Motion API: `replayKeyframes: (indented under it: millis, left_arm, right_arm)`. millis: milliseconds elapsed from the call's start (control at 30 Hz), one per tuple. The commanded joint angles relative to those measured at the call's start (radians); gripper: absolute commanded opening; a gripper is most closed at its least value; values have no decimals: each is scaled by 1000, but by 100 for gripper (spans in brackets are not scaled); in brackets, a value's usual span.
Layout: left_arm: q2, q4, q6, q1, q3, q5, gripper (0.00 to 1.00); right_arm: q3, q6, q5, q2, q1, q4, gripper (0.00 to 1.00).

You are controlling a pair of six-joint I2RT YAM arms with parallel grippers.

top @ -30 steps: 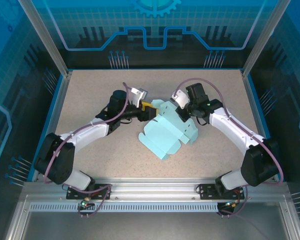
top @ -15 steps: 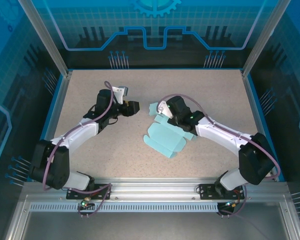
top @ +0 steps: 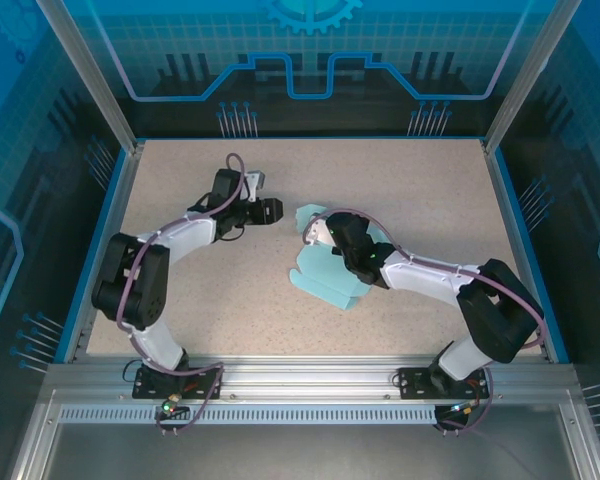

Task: Fold the paper box

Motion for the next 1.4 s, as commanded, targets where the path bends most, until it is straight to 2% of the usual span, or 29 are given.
replayKeyframes:
  millis: [0, 200, 433, 967, 1367]
  left_arm:
    - [68, -48, 60, 8, 82, 34, 60]
    - [195, -122, 87, 4, 198, 47, 55]
    - [279, -96, 117, -37, 230, 125, 53]
    - [259, 23, 177, -83, 157, 267, 54]
    - [246, 36, 259, -108, 134, 337, 54]
  right_arm:
    - [-32, -80, -11, 23, -11, 109, 0]
    - [-43, -89, -52, 32, -41, 138, 0]
    - [-52, -97, -86, 35, -64, 155, 0]
    - [-51, -56, -151, 22, -108, 123, 0]
    - [-55, -69, -213, 10, -139, 82, 0]
